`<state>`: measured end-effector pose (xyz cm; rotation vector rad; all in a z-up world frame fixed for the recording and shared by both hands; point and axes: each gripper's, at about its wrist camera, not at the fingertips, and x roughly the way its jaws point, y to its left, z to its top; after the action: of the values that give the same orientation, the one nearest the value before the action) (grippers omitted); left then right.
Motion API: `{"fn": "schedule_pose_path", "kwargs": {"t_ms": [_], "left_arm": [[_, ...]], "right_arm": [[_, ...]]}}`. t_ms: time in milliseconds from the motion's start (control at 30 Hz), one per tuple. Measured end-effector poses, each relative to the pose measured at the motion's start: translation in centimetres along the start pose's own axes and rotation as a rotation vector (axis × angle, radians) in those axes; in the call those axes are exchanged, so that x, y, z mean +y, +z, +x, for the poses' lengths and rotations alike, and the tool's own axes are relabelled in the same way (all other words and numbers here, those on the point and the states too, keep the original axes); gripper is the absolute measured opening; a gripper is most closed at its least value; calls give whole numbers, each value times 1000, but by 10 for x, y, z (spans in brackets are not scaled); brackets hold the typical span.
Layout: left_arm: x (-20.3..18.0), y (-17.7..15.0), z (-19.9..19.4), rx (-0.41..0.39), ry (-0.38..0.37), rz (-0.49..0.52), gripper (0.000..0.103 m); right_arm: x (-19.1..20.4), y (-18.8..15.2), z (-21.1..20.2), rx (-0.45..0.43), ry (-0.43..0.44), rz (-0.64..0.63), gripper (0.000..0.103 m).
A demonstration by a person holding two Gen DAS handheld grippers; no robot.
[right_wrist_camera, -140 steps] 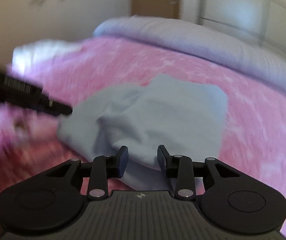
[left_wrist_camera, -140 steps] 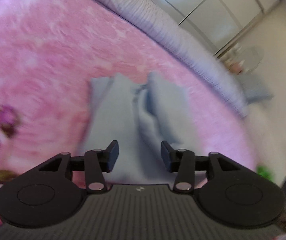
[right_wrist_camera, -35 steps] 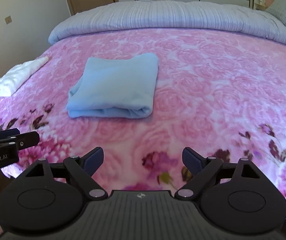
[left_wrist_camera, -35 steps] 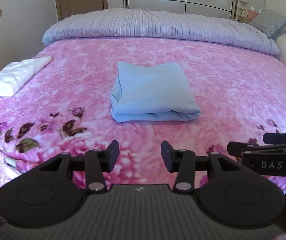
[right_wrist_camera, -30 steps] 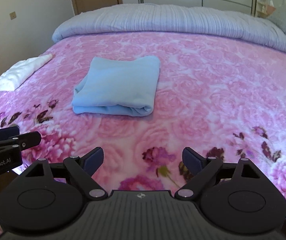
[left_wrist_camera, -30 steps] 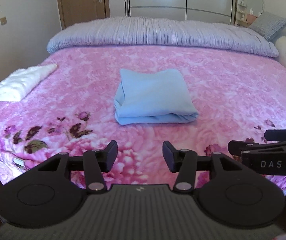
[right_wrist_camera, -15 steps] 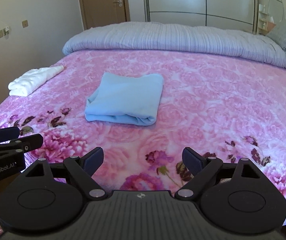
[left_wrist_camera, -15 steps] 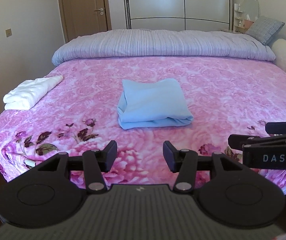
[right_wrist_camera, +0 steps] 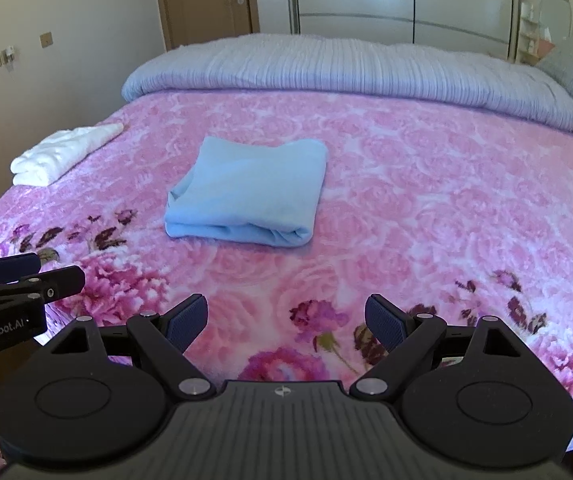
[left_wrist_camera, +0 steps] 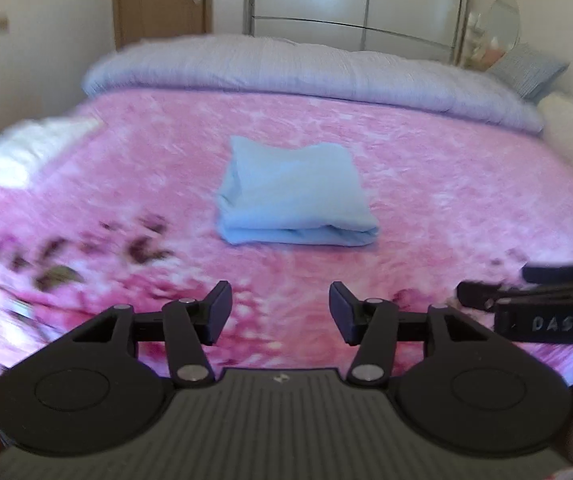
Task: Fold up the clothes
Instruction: 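Open both grippers and release the folded sweatshirt stack, then grasp the folded sweatshirt edges with both grippers and lift it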
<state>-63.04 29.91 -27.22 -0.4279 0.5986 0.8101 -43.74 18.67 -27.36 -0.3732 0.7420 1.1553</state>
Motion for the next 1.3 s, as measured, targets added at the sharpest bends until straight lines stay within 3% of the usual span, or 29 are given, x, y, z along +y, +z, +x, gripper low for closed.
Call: {"fn": "schedule_pose_path", "kwargs": {"t_ms": [167, 367, 500, 667, 967, 1200, 1300], "left_arm": [[65, 3, 46, 10, -216, -303, 54], [134, 26, 132, 19, -343, -527, 61], [175, 39, 202, 35, -425, -655, 61], [202, 45, 277, 89, -523, -742, 60], [204, 64, 344, 232, -684, -851, 55], [192, 91, 380, 352, -707, -817, 52], [189, 94, 390, 384, -718, -827, 44]], "right_arm": [[-29, 1, 39, 74, 93, 140, 88], [-86, 13, 101, 110, 251, 440, 88], [-109, 33, 150, 85, 302, 548, 88], [-125, 58, 215, 59, 360, 622, 86], [-141, 94, 296, 191, 459, 738, 79], [-143, 117, 337, 250, 533, 757, 70], [-138, 126, 350, 286, 542, 725, 70]]}}
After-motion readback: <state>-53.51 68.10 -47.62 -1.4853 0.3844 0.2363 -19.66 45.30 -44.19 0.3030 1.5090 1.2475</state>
